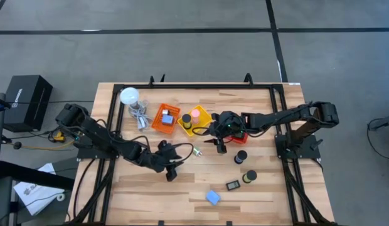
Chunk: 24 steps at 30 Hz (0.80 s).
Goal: Pick & Place Office items
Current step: Put the blue and white charger adapter in the orange bin
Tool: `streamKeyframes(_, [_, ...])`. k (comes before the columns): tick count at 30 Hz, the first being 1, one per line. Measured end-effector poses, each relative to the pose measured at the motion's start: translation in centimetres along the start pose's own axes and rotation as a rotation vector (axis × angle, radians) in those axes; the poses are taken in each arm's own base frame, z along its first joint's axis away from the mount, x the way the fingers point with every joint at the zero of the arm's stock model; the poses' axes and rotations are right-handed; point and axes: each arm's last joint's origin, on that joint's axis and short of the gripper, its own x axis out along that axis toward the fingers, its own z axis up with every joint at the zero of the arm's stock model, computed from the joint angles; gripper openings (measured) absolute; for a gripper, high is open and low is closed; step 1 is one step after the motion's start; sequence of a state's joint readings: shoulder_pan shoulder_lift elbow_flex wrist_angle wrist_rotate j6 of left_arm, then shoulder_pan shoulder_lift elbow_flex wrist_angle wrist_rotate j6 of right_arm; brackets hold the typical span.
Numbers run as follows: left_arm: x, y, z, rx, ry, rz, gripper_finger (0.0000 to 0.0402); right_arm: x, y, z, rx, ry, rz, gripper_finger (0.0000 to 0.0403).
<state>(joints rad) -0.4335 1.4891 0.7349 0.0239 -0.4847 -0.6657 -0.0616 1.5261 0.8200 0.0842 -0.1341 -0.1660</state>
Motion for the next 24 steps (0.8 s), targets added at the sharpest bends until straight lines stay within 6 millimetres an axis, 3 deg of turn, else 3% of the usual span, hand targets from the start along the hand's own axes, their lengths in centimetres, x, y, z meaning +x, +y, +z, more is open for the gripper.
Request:
streamKeyframes(7, [0.4,1.4,-2.1,-0.031,0.054,0.040,0.0176,0.0,0.0,0.0,0.008,-0.005,-0.001,0.0170])
streamKeyframes(11, [0.7,1.1,-3.4,-0.001,0.075,0.050,0.0204,0.0,0.0,0.1,0.008,-0.006,-0.001,0.0170])
streamKeyframes(19, [2.6,0.7,-6.5,0.055,0.125,0.119,0.0230,0.0,0.0,-0.2,0.009,0.001,0.000,0.0170])
streamKeyframes(24, [3.5,0.9,-7.4,0.074,0.130,0.161,0.0229,0.0,0.0,-0.1,0.009,0.000,0.000,0.0170])
